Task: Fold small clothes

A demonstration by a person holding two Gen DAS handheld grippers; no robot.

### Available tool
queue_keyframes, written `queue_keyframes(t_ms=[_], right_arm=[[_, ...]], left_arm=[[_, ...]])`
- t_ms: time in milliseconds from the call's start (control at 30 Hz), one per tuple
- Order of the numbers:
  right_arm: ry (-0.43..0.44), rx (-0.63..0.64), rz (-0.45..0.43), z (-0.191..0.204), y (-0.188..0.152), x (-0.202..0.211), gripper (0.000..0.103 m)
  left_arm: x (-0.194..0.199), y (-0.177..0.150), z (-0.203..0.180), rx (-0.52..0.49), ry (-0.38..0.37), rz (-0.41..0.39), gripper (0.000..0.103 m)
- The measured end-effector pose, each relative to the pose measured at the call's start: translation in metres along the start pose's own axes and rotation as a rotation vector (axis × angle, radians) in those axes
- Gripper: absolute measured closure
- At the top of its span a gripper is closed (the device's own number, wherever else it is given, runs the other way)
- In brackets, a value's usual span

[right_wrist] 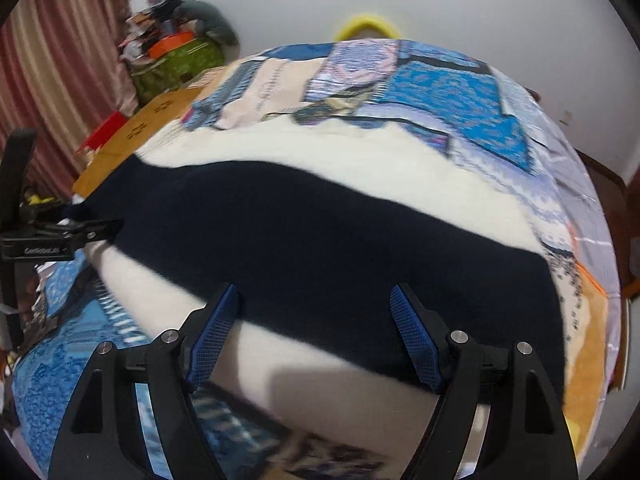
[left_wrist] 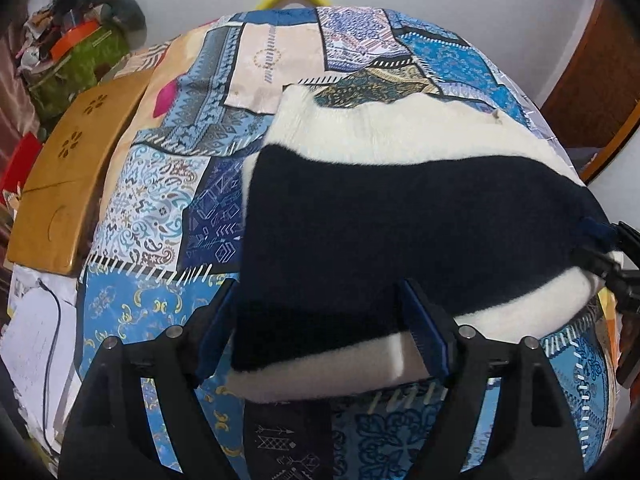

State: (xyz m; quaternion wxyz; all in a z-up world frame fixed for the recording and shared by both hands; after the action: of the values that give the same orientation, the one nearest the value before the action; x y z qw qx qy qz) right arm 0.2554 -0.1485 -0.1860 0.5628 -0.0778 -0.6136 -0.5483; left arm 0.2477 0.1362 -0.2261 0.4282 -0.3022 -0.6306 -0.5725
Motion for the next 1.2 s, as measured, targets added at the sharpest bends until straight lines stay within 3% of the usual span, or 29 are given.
queue_keyframes(t_ms=[500,667,833,1200], right_arm=[[-0.103,-0.241,-0.048,-0.074,-0.041,0.052,0.028],[-0.176,-0.211,-0.051,-0.068,-0.041,0.065,0.028],[-0.168,-0.162,-0.084,-0.052,-0.032,0.077,0.028],[-0.089,-0.062,-0.119,-0.003,-0.008,0.067,0.028]], left_arm=[[0.013,-0.017,0.028,0.080,0.030,0.003,0.018],[0.026,-0.024,0.046,0.153,0.017,0.001,0.018],[0.038,-0.033,0.053,0.213,-0.024,0.012,0.018],[0.056,-0.048,0.025,0.200,-0.112,0.024,0.018]])
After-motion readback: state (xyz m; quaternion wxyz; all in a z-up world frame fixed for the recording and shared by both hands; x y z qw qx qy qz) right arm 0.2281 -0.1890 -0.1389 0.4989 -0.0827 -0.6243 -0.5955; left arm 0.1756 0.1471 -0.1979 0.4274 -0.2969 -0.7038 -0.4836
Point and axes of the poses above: each gripper's, at about its wrist camera, not at the fingertips, and x roughly against the way its jaws point, z to its left, y to its top, the point moved 2 cm from there along -x, roughly the way its jaws point, and after that the axes turned 6 degrees about y, right-handed, at the moved point
